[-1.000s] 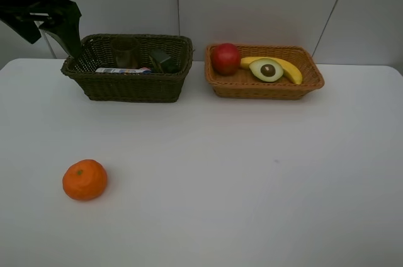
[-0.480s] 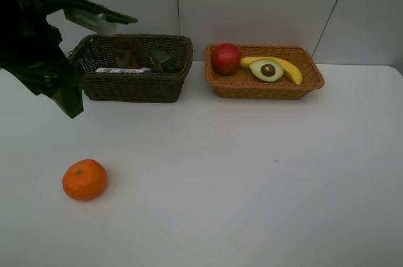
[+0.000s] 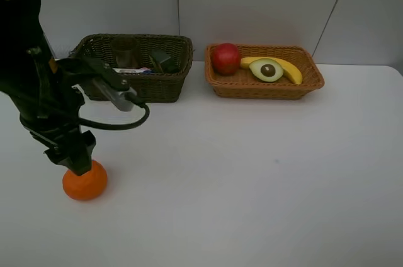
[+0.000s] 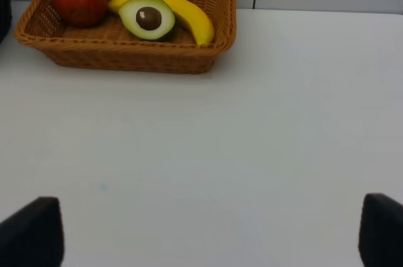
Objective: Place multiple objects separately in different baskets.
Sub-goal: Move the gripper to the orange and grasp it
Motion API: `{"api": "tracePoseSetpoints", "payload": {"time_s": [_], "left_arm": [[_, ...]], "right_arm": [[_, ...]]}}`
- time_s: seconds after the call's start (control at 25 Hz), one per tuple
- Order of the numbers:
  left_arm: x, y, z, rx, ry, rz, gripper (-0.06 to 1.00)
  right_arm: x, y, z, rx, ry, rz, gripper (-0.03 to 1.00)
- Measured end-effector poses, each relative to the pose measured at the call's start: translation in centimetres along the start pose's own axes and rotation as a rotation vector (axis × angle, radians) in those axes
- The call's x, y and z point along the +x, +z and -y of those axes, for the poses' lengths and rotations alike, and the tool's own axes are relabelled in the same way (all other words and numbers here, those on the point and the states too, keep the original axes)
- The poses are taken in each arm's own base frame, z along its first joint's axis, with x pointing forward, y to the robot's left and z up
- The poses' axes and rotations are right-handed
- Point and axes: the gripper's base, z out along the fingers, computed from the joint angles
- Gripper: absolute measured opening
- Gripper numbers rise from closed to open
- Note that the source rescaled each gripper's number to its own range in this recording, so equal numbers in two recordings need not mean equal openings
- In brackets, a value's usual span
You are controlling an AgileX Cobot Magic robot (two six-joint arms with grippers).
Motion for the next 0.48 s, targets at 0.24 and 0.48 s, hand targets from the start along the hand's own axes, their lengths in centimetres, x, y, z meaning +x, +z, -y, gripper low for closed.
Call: {"api": "tracePoseSetpoints", "payload": {"time_s": [0.24,0.48], "left_arm": [[0.7,1.5,0.0,-0.014,0.054,0.009,1.00],[1.0,2.1,-0.3,-0.056,0.085,0.014,1.00]], "right_arm": [[0.0,0.0,0.0,0.000,0.000,0.000,0.98],[0.0,0.0,0.0,0.000,0.000,0.000,0.98]]}}
